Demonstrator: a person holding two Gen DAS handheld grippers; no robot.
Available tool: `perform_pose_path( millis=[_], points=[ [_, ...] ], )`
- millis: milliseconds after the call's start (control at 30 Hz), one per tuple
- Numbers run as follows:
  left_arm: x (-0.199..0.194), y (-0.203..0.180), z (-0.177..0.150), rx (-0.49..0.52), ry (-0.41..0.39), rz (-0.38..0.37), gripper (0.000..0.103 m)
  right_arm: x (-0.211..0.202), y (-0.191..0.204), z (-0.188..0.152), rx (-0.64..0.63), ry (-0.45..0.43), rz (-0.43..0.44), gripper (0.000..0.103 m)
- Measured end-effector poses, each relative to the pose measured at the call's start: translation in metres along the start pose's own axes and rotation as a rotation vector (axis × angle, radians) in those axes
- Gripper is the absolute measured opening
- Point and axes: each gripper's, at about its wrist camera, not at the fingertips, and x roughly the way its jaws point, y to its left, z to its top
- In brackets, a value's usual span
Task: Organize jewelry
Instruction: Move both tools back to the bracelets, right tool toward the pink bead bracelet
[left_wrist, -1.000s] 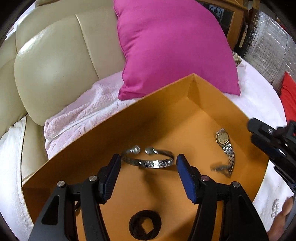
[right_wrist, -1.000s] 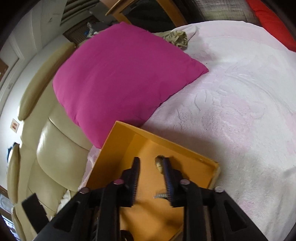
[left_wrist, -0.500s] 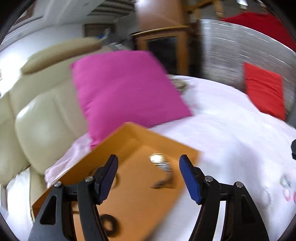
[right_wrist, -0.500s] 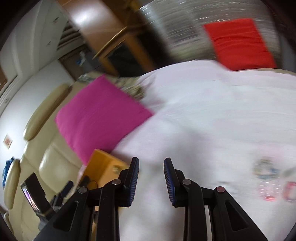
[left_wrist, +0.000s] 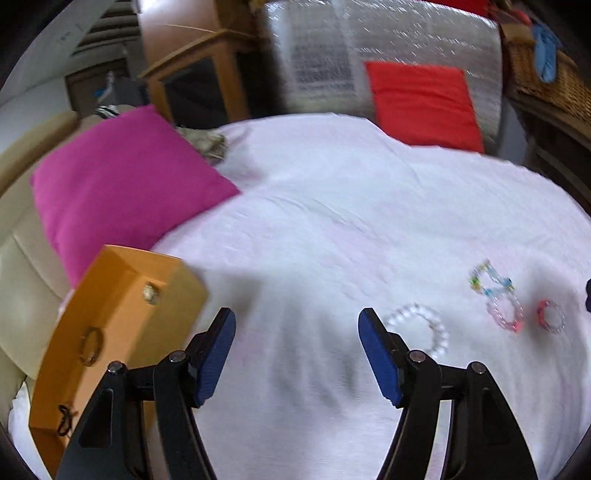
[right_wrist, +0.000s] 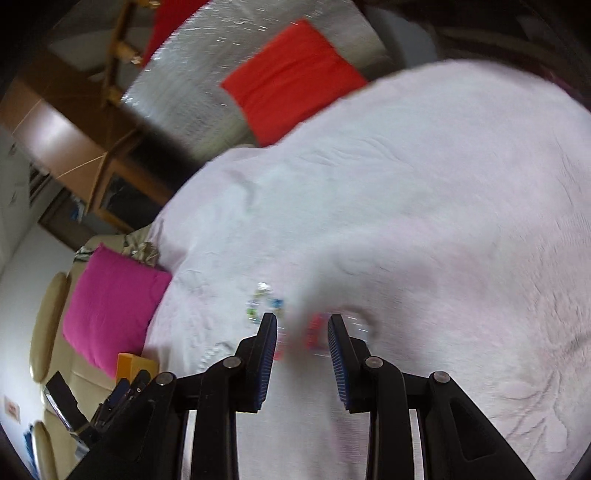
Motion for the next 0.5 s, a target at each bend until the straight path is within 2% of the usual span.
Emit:
perform_pose_path(
  millis=[100,300,500],
  points=[
    [0.005,-0.017,-0.002,0.01,0.024,-0.038,0.069,0.009,-0.012,0.003,0.025,0.064,-0.043,0.031],
    [0.009,-0.048,0.001,0.046,0.043,-0.081,0.069,0.021,-0.015,0.007,-0.005,0.088,-0.087,0.031],
    [0.006,-0.059,-0.001,0.088,0.03,-0.095,0.069,0.04,-0.004,0.004,-0.096,0.09,-0.203,0.031]
  ],
)
